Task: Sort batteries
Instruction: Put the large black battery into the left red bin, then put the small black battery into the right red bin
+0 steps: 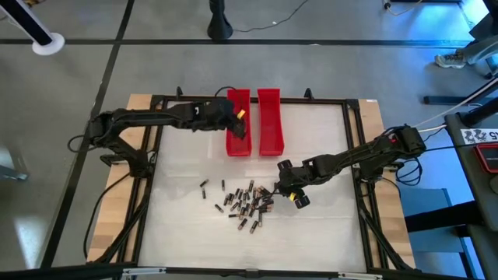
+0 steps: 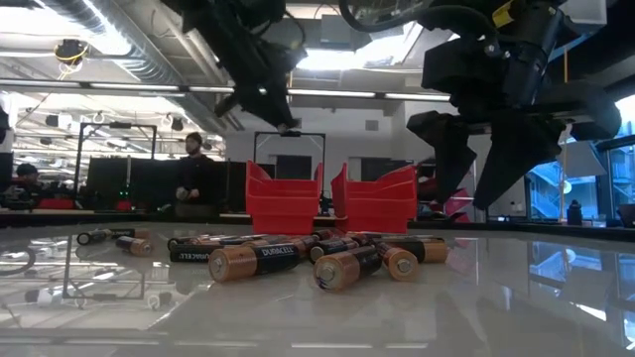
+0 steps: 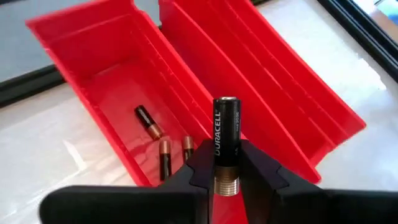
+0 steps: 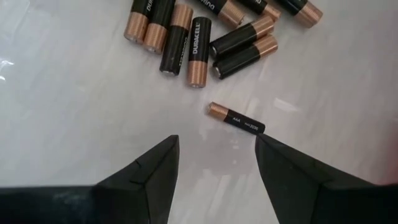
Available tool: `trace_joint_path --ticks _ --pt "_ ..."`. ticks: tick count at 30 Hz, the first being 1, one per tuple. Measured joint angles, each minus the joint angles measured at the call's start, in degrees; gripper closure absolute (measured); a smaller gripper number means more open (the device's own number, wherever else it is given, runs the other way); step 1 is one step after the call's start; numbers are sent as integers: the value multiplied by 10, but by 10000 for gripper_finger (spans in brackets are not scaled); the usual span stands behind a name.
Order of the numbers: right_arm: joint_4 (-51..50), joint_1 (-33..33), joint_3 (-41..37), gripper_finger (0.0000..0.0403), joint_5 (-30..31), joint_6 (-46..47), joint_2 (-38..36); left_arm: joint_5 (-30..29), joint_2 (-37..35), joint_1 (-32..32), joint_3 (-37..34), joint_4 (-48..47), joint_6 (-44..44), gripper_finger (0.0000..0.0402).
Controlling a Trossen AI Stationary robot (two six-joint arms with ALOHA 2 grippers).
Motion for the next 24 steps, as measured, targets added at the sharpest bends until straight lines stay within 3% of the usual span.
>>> trace_joint_path --ticks 3,16,19,24 --pt "2 0 0 189 0 -2 0 37 2 13 -1 -1 19 353" --pt "5 0 0 189 3 -17 0 39 10 16 -1 0 63 258" --pt "11 0 0 189 4 -22 0 39 10 11 -1 -9 75 249" --pt "15 0 0 189 13 -111 0 16 3 -43 -1 -53 76 254"
